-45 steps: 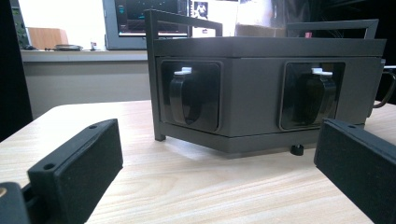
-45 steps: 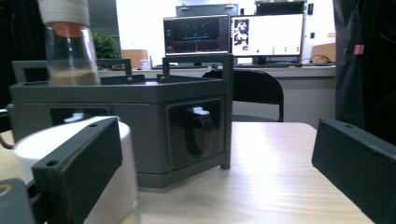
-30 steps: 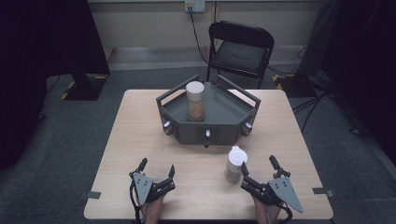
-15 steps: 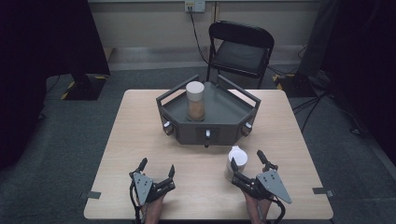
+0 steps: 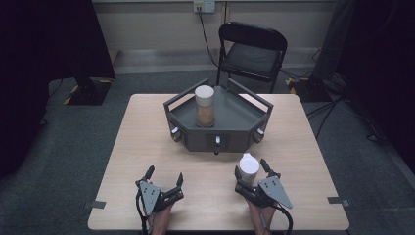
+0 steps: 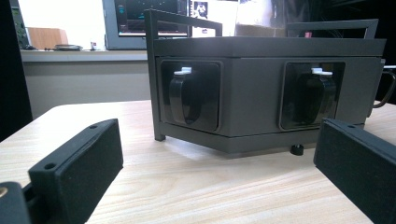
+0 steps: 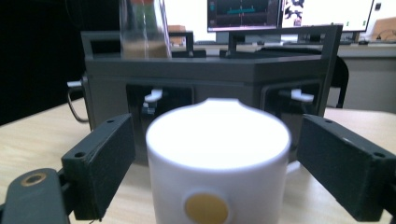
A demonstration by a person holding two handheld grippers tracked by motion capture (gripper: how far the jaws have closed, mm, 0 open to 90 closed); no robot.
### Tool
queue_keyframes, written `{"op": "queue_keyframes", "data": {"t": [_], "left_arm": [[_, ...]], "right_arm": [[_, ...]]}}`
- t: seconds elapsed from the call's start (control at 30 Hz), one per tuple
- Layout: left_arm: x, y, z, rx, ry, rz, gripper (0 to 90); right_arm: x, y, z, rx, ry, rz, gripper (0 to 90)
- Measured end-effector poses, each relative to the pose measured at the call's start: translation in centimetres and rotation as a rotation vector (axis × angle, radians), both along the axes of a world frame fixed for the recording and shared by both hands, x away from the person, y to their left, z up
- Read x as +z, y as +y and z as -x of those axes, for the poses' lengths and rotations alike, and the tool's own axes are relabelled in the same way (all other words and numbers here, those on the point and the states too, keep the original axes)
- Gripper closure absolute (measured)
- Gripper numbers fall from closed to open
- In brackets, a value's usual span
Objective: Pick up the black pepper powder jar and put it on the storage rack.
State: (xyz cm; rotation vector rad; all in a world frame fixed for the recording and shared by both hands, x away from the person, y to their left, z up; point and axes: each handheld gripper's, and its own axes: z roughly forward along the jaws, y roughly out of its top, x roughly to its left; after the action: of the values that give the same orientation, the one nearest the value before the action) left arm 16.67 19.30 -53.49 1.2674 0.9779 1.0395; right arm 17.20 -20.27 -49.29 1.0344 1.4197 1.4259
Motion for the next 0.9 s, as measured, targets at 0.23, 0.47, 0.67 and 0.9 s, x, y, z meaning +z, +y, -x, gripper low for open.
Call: {"op": "queue_keyframes", "data": {"t": [0.23,0.47,0.67,0.9], "left_arm": [[0.0,0.0,0.0,0.0,0.0,0.0,0.6],[0.0,0.0,0.0,0.0,0.0,0.0,0.8],[0.0,0.0,0.0,0.0,0.0,0.0,0.8],[0.0,0.0,0.0,0.0,0.0,0.0,0.9]], "right_arm": [[-0.62,0.12,-0.17,-0.003,0.028,-0.003,13.2],[-0.64,0.22,-0.28,-0.003,0.057,0.001,15.9],[-0.8,0.33,-0.39,-0.008,0.079,0.009,18.5],[-1.02,0.06,-0.55,-0.005,0.091,0.008,24.4]]}}
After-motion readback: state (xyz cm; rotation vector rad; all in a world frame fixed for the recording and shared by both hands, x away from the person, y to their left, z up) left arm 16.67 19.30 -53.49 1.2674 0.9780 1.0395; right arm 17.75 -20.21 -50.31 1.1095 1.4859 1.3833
